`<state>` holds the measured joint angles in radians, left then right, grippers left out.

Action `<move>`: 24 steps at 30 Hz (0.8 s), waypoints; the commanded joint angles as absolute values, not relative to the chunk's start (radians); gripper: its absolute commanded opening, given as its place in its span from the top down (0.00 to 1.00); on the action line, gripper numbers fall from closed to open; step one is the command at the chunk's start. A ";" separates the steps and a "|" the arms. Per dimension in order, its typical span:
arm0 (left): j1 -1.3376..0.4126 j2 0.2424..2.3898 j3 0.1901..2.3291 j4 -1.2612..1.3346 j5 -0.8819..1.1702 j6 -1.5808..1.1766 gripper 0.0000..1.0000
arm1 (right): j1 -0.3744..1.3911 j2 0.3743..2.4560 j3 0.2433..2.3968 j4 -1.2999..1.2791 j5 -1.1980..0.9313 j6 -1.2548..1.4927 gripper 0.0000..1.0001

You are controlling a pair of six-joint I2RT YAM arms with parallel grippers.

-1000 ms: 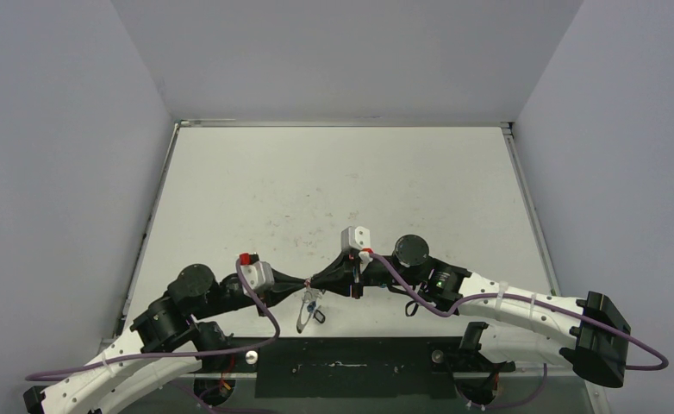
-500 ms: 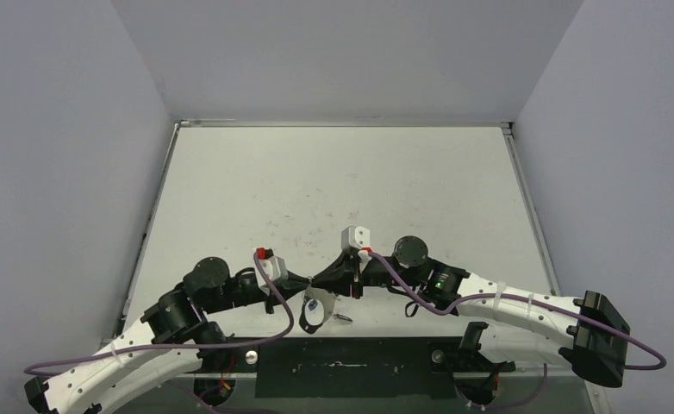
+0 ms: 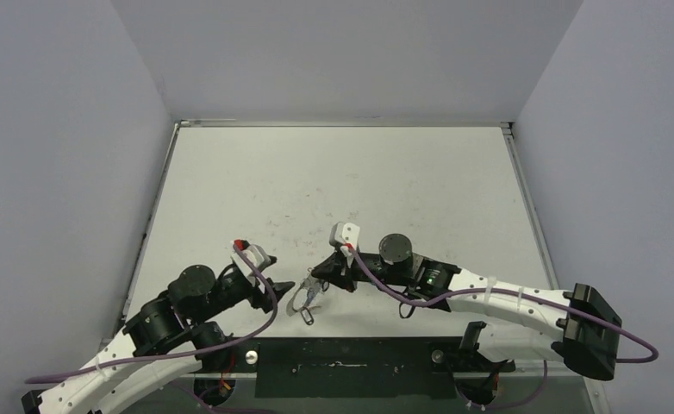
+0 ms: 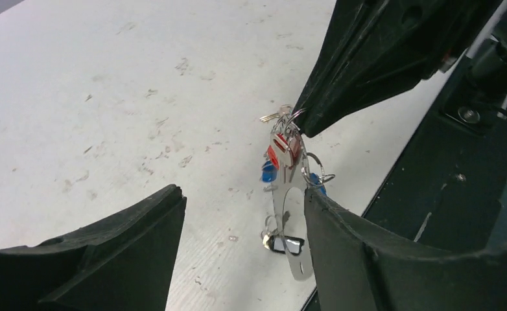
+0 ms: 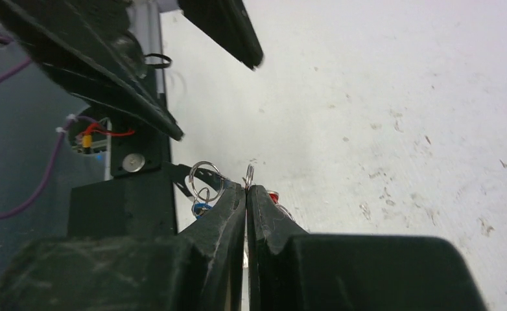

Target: Put the keys on the keyring

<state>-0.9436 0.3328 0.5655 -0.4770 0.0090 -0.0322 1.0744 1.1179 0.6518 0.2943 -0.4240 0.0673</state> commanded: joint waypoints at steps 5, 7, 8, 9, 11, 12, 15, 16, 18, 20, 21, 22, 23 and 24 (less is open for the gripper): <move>-0.943 0.322 0.627 -0.536 -0.157 -0.131 0.20 | 0.973 1.352 0.790 0.331 -0.282 0.111 1.00; -0.943 0.347 0.626 -0.533 -0.150 -0.150 0.07 | 0.932 1.425 0.828 0.336 -0.300 0.139 1.00; -0.943 0.364 0.628 -0.529 -0.151 -0.161 0.03 | 0.917 1.465 0.851 0.333 -0.304 0.143 0.98; -0.943 0.380 0.629 -0.527 -0.161 -0.179 0.03 | 0.906 1.502 0.877 0.326 -0.308 0.147 0.92; -0.943 0.414 0.632 -0.518 -0.196 -0.227 0.03 | 0.894 1.571 0.922 0.315 -0.311 0.139 0.85; -0.943 0.429 0.630 -0.506 -0.206 -0.242 0.03 | 0.890 1.600 0.938 0.318 -0.306 0.141 0.80; -0.943 0.474 0.627 -0.487 -0.277 -0.331 0.03 | 0.877 1.642 0.955 0.353 -0.270 0.153 0.52; -0.942 0.489 0.628 -0.488 -0.315 -0.374 0.03 | 0.874 1.642 0.953 0.365 -0.255 0.154 0.44; -0.942 0.520 0.635 -0.502 -0.355 -0.433 0.03 | 0.869 1.623 0.949 0.375 -0.221 0.149 0.33; -0.941 0.559 0.646 -0.519 -0.368 -0.455 0.03 | 0.866 1.582 0.941 0.363 -0.194 0.125 0.26; -0.940 0.577 0.654 -0.534 -0.388 -0.476 0.03 | 0.866 1.557 0.933 0.351 -0.179 0.107 0.23; -0.940 0.594 0.658 -0.552 -0.406 -0.502 0.03 | 0.864 1.533 0.924 0.339 -0.165 0.093 0.21; -0.940 0.614 0.665 -0.563 -0.417 -0.526 0.03 | 0.863 1.506 0.910 0.328 -0.151 0.080 0.18; -0.938 0.634 0.669 -0.568 -0.421 -0.535 0.03 | 0.860 1.477 0.896 0.317 -0.135 0.070 0.15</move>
